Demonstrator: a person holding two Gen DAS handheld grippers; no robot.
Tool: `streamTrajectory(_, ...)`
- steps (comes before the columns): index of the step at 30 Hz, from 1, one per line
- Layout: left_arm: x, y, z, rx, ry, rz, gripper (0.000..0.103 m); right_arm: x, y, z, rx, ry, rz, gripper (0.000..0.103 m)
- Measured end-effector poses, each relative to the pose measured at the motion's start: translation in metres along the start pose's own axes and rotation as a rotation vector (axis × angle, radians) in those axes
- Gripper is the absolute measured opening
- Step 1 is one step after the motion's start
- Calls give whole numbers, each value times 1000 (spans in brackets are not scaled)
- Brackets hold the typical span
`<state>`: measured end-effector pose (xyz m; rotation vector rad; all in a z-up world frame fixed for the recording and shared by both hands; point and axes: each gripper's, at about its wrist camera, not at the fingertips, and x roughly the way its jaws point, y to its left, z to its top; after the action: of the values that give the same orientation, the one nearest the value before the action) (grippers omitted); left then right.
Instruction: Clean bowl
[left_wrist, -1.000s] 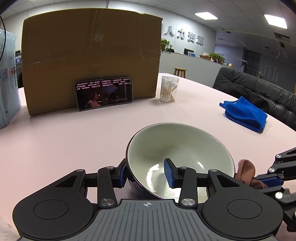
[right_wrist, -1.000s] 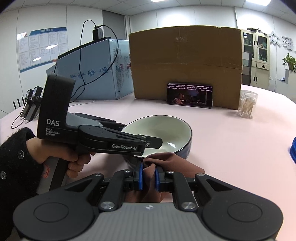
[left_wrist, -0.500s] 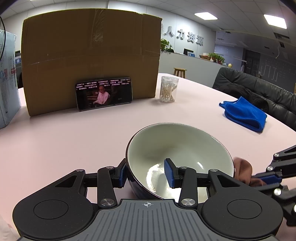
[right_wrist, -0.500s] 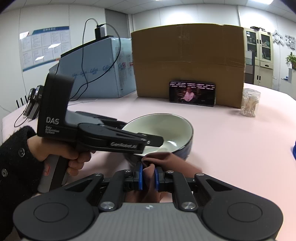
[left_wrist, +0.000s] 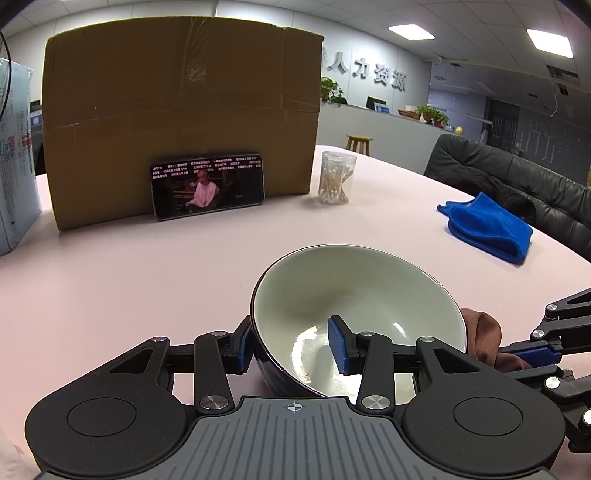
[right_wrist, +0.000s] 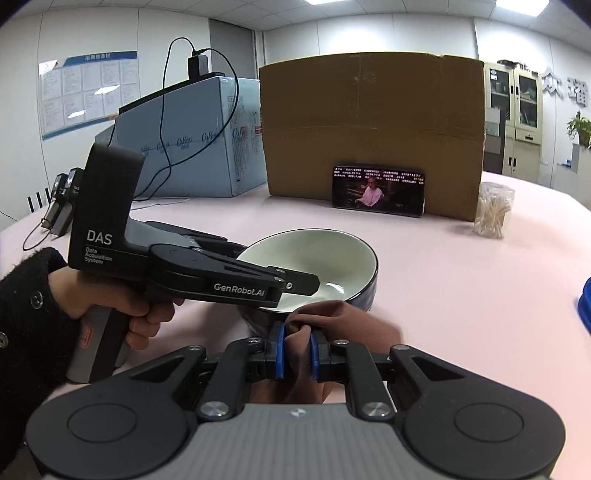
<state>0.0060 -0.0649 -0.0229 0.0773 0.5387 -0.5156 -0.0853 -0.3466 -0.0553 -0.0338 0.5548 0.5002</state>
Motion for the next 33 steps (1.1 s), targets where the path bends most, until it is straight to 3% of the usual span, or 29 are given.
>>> streamTrajectory(10, 1, 0, 1, 3, -1, 0, 39, -2, -20, -1, 64, -5, 0, 15)
streamTrajectory(17, 2, 2, 1, -2, 1, -2, 39, -1, -11, 0, 33, -11, 23, 15)
streamTrajectory(27, 1, 5, 1, -10, -1, -7, 41, -12, -51, 2, 196, -71, 31, 15)
streamTrajectory(33, -3, 14, 1, -61, -32, -1, 44, -23, -63, -4, 193, -61, 129, 15)
